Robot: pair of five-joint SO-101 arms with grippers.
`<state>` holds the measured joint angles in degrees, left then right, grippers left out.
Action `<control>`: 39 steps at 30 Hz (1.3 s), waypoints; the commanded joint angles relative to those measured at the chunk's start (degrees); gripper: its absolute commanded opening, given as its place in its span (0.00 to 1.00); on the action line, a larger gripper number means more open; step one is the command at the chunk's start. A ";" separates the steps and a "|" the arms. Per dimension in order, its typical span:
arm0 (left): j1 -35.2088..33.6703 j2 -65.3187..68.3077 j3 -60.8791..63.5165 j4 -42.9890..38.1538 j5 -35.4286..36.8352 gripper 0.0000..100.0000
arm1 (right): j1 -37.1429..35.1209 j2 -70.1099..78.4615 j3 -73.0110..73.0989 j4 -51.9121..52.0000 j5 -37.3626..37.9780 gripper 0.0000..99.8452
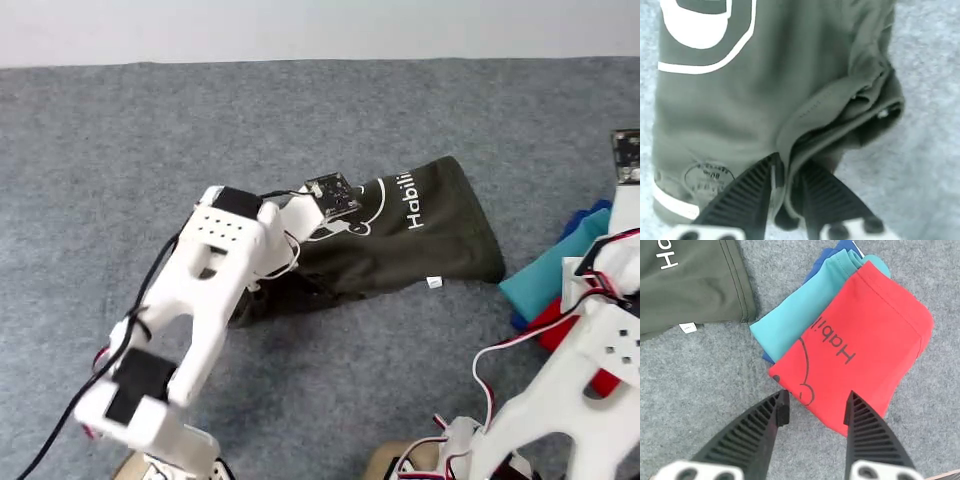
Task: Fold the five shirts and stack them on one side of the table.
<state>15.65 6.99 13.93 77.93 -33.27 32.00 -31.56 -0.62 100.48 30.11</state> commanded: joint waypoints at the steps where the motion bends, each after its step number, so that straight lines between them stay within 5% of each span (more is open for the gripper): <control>1: -1.76 4.92 -6.99 -0.79 -0.62 0.01 | 0.48 -2.33 -0.35 2.42 0.44 0.19; 12: -3.25 10.81 -18.77 2.90 -0.53 0.07 | 0.48 -2.24 -0.35 2.42 0.44 0.19; 29: -10.02 10.81 -19.12 -3.69 -3.34 0.14 | 0.22 -1.71 -0.26 2.33 0.44 0.19; 39: -12.22 11.16 -37.93 7.21 -3.25 0.14 | 0.22 -1.71 -0.26 2.33 0.44 0.19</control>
<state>4.04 18.68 -16.57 81.45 -36.44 32.00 -31.56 -0.62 100.48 30.11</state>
